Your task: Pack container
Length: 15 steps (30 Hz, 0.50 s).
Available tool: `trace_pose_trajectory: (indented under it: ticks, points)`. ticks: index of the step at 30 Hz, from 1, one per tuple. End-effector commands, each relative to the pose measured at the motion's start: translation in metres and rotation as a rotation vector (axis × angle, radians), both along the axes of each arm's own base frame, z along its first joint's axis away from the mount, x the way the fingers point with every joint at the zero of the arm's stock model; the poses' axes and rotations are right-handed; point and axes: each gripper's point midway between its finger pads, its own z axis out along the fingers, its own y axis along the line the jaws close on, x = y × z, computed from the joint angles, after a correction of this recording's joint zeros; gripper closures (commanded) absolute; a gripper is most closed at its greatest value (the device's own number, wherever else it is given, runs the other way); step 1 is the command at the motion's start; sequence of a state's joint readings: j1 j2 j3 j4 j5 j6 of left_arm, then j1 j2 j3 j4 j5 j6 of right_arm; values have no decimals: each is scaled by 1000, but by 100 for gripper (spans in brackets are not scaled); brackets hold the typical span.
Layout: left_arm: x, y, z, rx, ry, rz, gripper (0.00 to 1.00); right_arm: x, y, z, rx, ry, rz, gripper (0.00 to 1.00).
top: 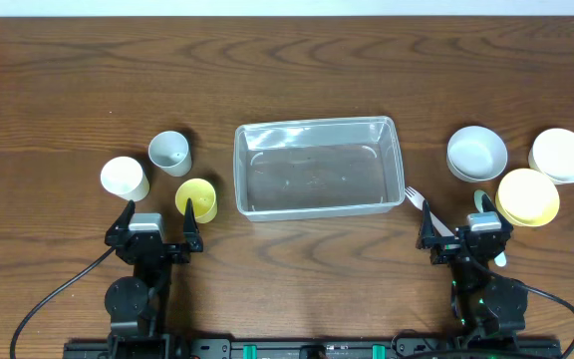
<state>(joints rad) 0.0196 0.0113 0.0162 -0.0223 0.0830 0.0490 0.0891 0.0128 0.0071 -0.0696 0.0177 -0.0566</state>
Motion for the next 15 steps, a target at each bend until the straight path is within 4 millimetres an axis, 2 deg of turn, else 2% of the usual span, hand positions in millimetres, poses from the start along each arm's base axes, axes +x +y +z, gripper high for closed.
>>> trace_pose_trajectory:
  ticks: [1,12,15]
  points:
    - [-1,-3,-14,-13,47,-16,2,0,-2,0,-11,-2,-7,1]
    - [-1,-3,-14,-12,47,-16,2,0,-2,0,-11,-2,-7,1]
    - [-1,-3,-14,-12,47,-16,2,0,-2,6,-9,-26,-7,1]
